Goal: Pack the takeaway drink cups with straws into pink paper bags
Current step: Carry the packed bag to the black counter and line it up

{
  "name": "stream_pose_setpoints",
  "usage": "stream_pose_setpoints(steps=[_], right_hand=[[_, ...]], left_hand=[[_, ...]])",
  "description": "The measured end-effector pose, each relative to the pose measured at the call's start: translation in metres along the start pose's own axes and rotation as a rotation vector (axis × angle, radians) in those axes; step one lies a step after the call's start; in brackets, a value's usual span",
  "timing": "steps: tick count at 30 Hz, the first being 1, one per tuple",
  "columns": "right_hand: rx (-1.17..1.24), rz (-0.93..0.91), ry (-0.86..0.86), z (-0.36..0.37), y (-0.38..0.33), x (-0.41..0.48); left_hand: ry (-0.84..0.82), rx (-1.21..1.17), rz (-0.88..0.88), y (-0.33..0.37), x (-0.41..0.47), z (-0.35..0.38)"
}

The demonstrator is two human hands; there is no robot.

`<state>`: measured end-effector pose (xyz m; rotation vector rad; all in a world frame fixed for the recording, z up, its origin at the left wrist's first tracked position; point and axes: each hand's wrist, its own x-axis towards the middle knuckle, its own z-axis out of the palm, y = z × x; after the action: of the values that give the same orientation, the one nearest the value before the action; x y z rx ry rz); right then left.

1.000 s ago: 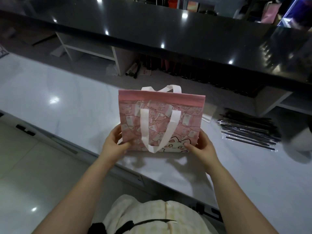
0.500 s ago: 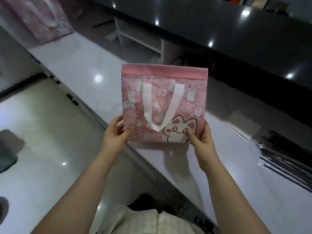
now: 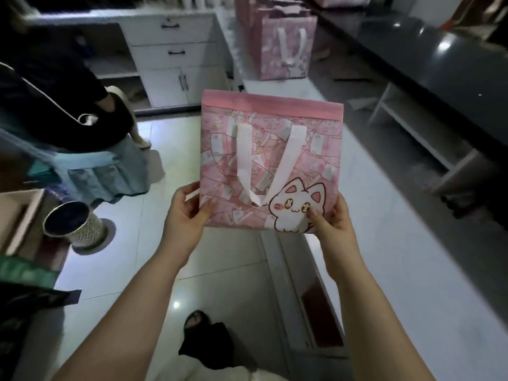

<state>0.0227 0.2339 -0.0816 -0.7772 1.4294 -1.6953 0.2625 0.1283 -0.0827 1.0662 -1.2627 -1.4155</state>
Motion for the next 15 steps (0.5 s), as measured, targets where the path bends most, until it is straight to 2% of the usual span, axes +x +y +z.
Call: stream_pose_setpoints(steps=[7, 15], right_hand=[[0.028, -0.094, -0.119, 0.15, -0.012, 0.104], [-0.002, -0.221, -0.085, 0.291, -0.044, 0.221]], left_hand=[[0.101, -0.038, 0.071, 0.03, 0.124, -0.107], [0.098, -0.061, 0.185, 0.091, 0.295, -0.179]])
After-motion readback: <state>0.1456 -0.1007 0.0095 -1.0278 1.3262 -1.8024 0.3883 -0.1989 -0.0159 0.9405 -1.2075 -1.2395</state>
